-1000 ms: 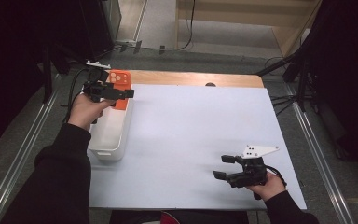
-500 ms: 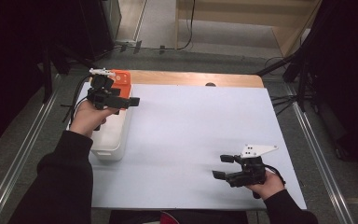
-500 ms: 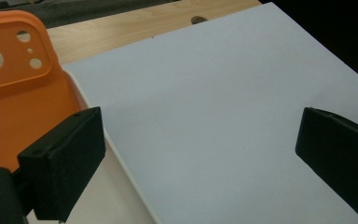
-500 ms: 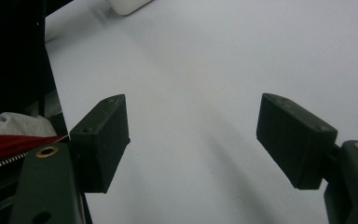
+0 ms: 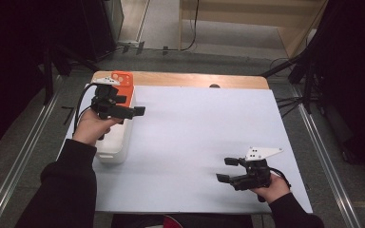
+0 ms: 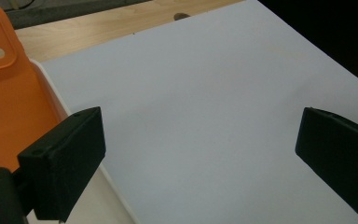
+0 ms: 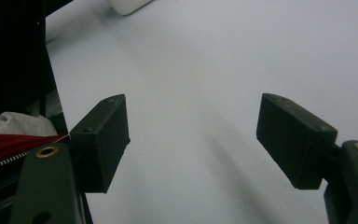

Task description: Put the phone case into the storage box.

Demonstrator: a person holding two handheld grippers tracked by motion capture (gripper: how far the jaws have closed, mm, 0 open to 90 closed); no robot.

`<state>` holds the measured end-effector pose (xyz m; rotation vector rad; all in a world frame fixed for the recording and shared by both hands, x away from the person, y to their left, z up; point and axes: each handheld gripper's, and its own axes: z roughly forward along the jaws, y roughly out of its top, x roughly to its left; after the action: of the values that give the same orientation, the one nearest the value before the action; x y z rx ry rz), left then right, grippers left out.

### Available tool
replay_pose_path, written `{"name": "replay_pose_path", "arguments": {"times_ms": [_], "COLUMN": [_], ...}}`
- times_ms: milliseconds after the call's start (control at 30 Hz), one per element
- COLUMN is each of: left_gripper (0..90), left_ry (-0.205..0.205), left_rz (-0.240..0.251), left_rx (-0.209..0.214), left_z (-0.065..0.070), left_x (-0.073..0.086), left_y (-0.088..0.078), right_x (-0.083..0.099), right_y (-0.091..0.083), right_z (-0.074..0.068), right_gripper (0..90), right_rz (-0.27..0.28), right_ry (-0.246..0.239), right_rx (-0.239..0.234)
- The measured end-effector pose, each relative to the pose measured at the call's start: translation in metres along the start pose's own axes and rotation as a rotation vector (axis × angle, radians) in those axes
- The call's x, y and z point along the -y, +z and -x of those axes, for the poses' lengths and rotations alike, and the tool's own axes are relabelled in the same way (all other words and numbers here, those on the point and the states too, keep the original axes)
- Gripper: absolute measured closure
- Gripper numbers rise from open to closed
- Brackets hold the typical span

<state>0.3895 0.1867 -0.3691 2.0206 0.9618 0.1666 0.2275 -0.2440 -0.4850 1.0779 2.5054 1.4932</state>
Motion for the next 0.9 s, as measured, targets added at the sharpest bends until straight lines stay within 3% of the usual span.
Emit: {"name": "replay_pose_path", "arguments": {"times_ms": [567, 900], "left_gripper": [1.7, 1.7], "left_ry": [0.063, 0.090], "left_rz": [-0.014, 0.011], "left_rx": [0.049, 0.094], "left_z": [0.026, 0.034], "left_x": [0.013, 0.028], "left_y": [0.000, -0.002], "right_x": [0.001, 0.001], "right_y": [-0.001, -0.002], "right_z": [-0.002, -0.001], "right_gripper": [24.4, 24.4], "right_rz": [-0.003, -0.001], "right_ry": [0.007, 0.006], "right_rx": [-0.007, -0.006]}}
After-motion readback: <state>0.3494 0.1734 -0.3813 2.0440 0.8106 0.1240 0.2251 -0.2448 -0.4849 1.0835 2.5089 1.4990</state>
